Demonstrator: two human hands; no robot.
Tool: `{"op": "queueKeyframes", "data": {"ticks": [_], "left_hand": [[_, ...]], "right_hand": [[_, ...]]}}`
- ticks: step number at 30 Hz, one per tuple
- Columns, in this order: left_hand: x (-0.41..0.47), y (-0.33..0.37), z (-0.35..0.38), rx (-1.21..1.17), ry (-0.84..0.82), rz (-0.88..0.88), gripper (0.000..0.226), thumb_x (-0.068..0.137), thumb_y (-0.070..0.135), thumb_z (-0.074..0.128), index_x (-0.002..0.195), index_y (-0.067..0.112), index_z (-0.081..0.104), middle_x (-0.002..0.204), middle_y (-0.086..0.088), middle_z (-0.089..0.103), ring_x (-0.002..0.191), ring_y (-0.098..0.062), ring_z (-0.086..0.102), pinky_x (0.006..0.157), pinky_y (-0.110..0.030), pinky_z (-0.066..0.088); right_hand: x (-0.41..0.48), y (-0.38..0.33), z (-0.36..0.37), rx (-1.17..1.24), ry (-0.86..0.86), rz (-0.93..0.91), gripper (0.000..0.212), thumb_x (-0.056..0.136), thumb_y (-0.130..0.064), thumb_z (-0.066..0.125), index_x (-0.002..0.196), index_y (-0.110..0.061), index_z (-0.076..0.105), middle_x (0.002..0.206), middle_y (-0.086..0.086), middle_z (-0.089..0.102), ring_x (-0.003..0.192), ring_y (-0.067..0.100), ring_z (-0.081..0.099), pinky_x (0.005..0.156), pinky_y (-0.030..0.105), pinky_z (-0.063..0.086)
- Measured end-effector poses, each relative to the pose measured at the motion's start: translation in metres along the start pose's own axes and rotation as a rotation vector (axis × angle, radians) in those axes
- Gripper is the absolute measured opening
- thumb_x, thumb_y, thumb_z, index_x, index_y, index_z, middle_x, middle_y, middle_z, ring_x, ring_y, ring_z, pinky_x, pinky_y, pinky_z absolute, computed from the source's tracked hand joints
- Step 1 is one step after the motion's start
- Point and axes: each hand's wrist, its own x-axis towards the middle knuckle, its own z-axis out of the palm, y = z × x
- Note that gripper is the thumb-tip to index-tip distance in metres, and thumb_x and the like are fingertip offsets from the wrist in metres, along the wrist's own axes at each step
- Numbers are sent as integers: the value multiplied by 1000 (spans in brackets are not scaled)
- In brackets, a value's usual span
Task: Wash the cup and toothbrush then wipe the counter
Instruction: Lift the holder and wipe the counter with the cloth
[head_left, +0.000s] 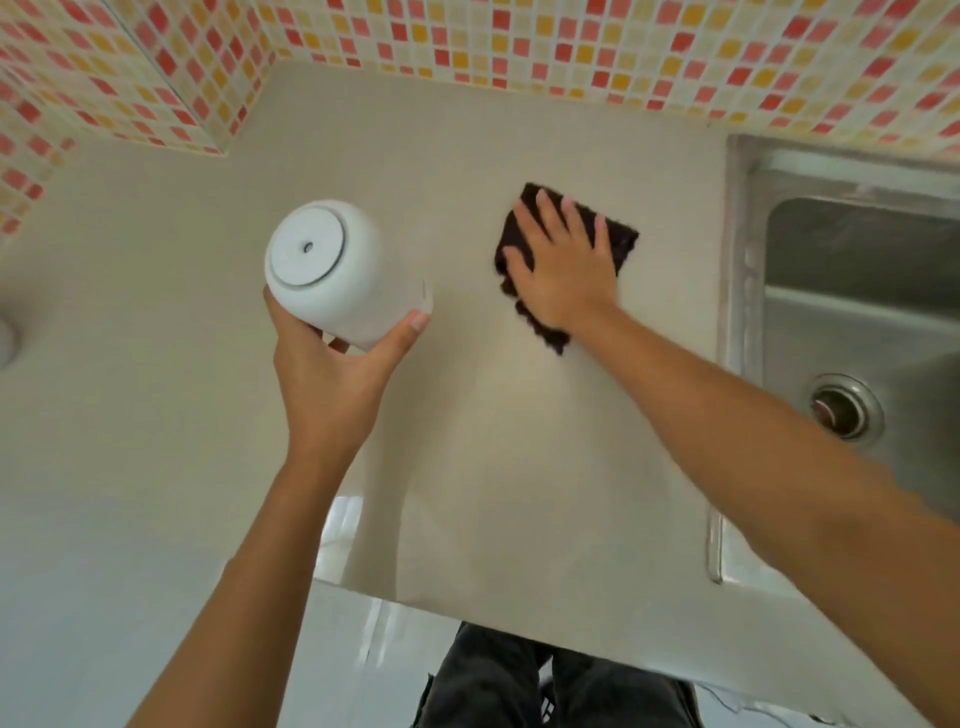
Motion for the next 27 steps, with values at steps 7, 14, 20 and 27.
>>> {"op": "queueKeyframes", "data": {"ticks": [7,14,20,27], "left_hand": [[1,9,-1,-10,-16,34,96,67,33,87,144,23,30,137,12,50,123,-2,51,96,-25,51],[25,21,14,-24,-38,70,95,67,29,88,142,23,31,136,10,49,124,-4,50,96,-26,51],[37,23,20,-10,-26,81,97,65,33,88,143,22,30,136,11,50,123,-2,51,92,-18,50],[35,3,-5,39,26,49,98,66,37,86,144,24,29,136,14,50,121,1,51,93,-21,50]], "right_hand": [[-14,-5,7,-4,47,-29,61,98,-52,19,152,-26,15,160,2,12,147,24,8,118,49,1],[-212,-66,22,21,-106,-484,62,95,-53,33,151,-30,21,160,0,16,147,25,11,117,51,6],[-132,-52,21,7,-32,-508,60,91,-56,38,147,-35,30,156,-2,27,144,23,21,116,50,13],[73,-6,-7,14,-11,44,63,95,-60,16,152,-32,11,161,-2,5,148,23,2,118,49,-2]]}}
